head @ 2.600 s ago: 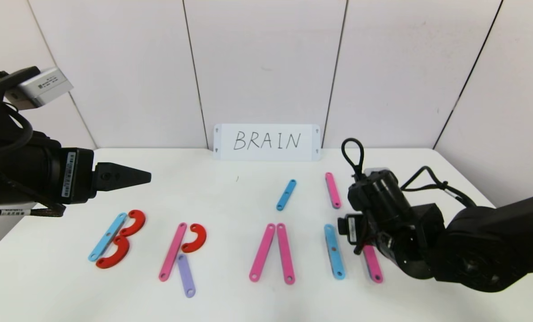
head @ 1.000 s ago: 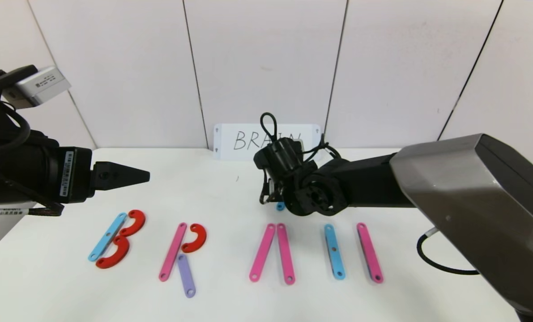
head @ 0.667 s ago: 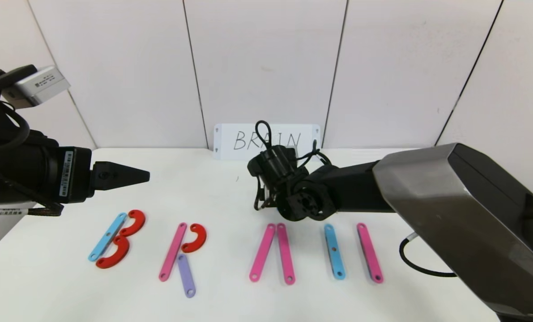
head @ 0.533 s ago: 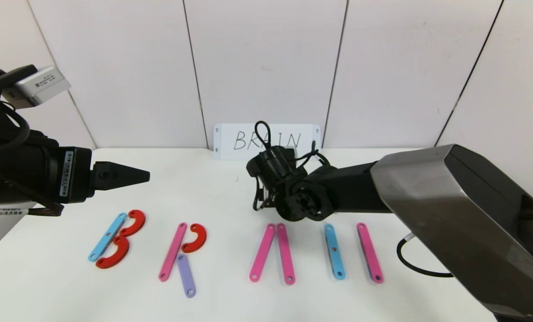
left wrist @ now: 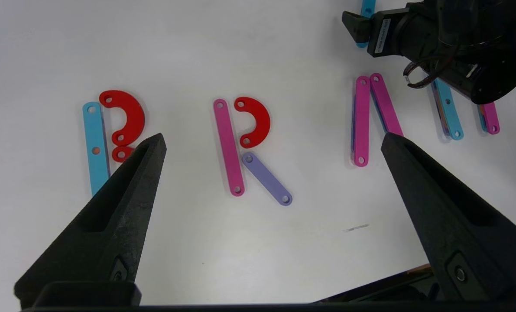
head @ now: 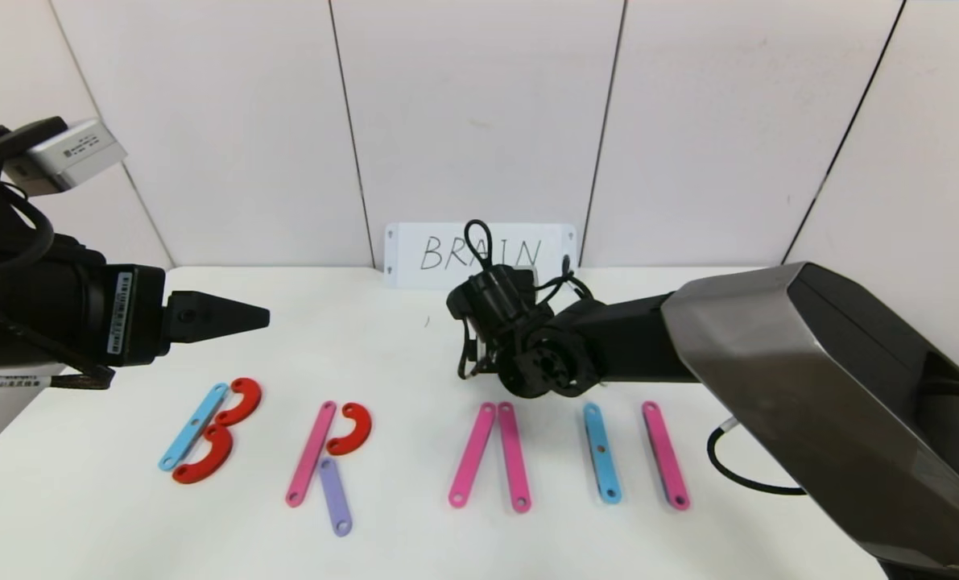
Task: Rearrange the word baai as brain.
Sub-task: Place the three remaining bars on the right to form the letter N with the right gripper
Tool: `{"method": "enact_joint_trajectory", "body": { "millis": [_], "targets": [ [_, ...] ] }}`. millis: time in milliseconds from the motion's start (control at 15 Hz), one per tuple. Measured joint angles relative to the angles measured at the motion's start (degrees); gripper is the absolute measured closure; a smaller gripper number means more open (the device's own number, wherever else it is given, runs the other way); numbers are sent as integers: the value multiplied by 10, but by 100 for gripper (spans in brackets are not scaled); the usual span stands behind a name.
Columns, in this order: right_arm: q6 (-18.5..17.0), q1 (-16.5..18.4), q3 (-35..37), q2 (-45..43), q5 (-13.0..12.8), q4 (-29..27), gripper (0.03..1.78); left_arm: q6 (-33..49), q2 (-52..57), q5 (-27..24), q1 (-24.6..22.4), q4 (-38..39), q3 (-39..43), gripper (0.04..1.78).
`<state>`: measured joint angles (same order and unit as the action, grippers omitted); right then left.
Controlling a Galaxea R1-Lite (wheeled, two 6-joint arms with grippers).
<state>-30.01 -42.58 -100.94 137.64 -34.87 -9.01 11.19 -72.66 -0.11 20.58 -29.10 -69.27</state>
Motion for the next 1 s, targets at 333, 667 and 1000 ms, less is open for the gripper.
{"method": "enact_joint_trajectory", "body": {
  "millis": [333, 667, 1000],
  "targets": [
    [-2, 1, -17, 18, 0, 0, 21, 0, 0, 0, 0, 0, 0, 8],
    [-6, 2, -21, 26, 0, 0, 95, 0, 1, 0, 0, 0, 0, 8],
    [-22, 3, -31, 37, 1, -3, 154, 0, 12, 0, -7, 0, -1, 8]
  ]
}}
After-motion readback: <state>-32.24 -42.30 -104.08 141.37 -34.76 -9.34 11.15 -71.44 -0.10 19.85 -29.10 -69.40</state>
